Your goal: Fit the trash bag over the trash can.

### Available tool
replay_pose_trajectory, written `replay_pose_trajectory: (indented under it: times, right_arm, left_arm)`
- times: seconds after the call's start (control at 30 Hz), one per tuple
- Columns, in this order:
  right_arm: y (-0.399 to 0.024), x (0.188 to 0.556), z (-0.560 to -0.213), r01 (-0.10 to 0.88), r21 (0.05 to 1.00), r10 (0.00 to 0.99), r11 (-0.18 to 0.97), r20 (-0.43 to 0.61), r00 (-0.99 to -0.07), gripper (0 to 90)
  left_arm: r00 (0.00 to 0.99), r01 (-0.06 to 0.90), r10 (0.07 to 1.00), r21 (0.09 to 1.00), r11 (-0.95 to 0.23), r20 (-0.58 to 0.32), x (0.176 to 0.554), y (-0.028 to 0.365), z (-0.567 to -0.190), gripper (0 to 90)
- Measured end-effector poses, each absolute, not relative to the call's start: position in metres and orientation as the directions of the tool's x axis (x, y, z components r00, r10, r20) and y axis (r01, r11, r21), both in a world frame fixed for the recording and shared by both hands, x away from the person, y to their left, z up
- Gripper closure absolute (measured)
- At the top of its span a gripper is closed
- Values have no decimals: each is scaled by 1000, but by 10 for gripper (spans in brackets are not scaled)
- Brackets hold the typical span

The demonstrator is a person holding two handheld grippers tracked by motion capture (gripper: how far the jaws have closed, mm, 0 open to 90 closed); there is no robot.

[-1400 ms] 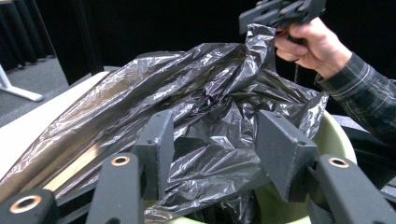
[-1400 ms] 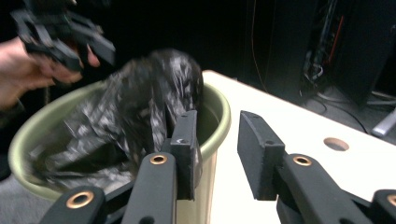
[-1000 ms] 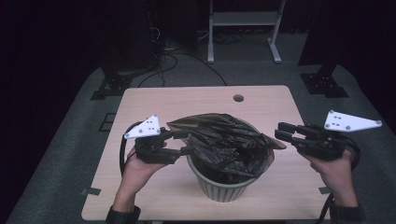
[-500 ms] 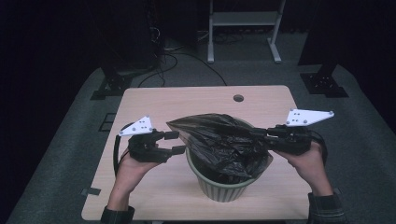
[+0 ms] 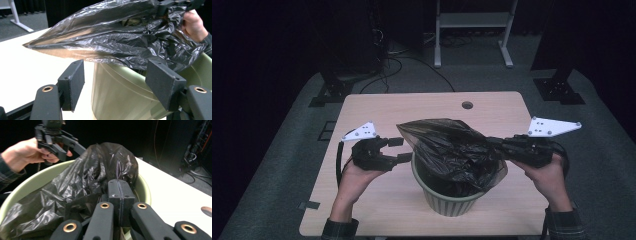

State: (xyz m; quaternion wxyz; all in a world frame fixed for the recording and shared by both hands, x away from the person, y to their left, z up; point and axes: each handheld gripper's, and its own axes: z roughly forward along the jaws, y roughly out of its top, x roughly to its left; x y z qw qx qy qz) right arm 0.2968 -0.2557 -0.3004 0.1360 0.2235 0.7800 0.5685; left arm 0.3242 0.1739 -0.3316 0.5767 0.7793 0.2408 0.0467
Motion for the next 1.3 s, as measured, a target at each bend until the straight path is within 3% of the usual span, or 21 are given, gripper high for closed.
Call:
replay_pose_trajectory:
  times: [0.7, 0.73, 0.83, 1.03, 1.3]
  right_arm:
    - [-258, 286, -297, 143, 963, 434, 229, 30, -901, 899]
    - [-258, 286, -297, 141, 963, 433, 229, 29, -901, 899]
    - [-258, 286, -297, 137, 964, 432, 228, 26, -902, 899]
    - [-258, 283, -295, 128, 965, 428, 228, 18, -904, 900]
    - [-272, 281, -292, 127, 969, 471, 213, 12, -882, 899]
  left_arm:
    - [868, 387, 398, 907, -168, -296, 370, 160, -333, 285]
    - [875, 382, 382, 909, -166, -298, 372, 159, -333, 304]
    - [891, 359, 354, 919, -164, -285, 373, 156, -330, 478]
    - [924, 296, 305, 936, -189, -230, 367, 150, -323, 895]
    - [940, 244, 301, 936, -255, -163, 345, 164, -305, 897]
